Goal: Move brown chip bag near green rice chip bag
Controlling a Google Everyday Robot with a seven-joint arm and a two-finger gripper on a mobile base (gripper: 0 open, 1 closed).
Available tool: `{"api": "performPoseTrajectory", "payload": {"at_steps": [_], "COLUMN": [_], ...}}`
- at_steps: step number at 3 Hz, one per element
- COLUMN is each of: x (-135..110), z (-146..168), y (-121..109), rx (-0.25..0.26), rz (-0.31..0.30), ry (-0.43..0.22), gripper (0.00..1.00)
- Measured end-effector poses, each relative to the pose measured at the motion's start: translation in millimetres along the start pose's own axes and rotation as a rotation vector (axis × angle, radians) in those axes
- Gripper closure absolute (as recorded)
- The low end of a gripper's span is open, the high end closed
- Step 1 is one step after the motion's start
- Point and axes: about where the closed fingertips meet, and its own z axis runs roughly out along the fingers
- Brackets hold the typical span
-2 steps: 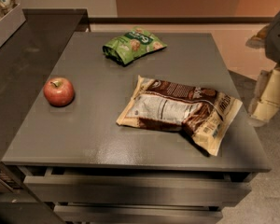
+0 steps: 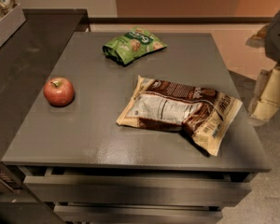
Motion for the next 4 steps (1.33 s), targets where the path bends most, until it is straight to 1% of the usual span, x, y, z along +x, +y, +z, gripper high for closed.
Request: {"api": "performPoseTrajectory", "payload": {"at_steps": [1,2,3,4], "x": [-16.5,-44.0,-62.5,-76.9], "z": [12.6,36.9,59.1,75.9], "y": [-3.2,-5.9,-2.8,3.2], "rx": [-0.022,-0.071,-0.123,-0.158], "rz": [-0.019,-0.045,-0.052,-0.041], "ry": [-0.023,-0.062,-0.092,-0.113], "gripper": [0.00,0.00,0.00,0.00]}}
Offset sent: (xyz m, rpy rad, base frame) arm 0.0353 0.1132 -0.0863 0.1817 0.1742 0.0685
